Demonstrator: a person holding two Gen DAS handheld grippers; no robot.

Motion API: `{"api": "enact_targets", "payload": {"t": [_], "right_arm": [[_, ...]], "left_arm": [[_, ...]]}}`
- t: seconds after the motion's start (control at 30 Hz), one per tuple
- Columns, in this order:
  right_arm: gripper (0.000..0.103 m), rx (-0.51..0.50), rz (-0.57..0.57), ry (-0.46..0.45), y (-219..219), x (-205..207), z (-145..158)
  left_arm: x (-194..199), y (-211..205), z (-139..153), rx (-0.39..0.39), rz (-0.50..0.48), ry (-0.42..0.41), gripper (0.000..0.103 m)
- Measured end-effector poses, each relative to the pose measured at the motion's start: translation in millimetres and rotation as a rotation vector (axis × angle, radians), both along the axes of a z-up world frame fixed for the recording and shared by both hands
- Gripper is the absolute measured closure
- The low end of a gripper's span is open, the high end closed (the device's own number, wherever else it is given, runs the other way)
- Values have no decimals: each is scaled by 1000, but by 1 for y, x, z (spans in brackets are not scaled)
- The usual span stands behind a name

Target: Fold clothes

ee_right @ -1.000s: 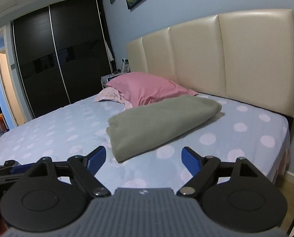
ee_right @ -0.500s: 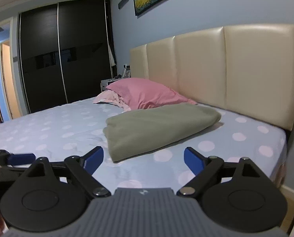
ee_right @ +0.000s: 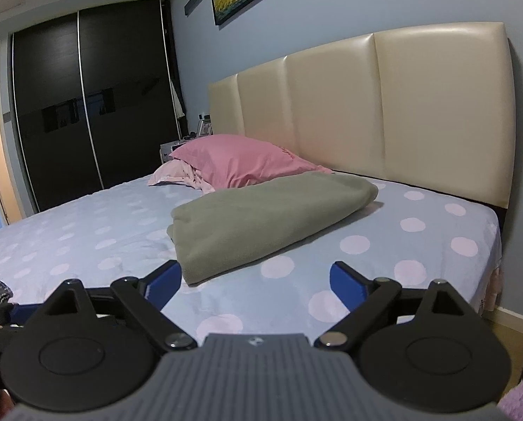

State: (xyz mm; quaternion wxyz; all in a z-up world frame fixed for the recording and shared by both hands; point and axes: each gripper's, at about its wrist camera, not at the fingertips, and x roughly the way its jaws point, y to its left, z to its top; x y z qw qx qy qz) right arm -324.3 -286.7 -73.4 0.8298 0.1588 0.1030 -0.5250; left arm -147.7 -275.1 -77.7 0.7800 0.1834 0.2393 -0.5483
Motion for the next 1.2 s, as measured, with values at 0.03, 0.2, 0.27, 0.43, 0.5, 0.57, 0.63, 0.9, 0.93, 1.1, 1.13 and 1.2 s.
{"api": "enact_targets", "payload": {"t": [0.03,0.2,0.27,0.43,0.5,0.57,0.63,0.9,0.93,1.1,1.13,1.2], "right_arm": [[10,0,3,0,0,1,0],[10,-22,18,-3,3,6,2],[10,-38,27,4,6,8,3],[10,-49,48,24,7,14,4],[10,-46,50,26,6,16,4],[10,-45,49,26,5,16,3],[10,-41,48,25,4,16,3],[10,-36,48,18,3,17,3],[10,-37,49,19,4,17,3],[10,-42,53,21,3,17,3],[10,-41,53,20,3,17,3],[10,-39,53,18,2,17,2]], "left_arm": [[0,0,0,4,1,2,27],[3,0,0,9,6,13,27],[4,0,1,6,9,12,27],[6,-1,0,4,9,15,27],[6,-1,0,7,7,15,27],[7,-1,0,7,7,20,27],[7,0,0,6,6,25,27],[7,1,0,9,-3,23,27],[6,0,0,11,-6,24,27],[4,1,1,7,-5,19,27],[4,0,0,7,-7,22,27],[4,0,0,8,-8,25,27]]}}
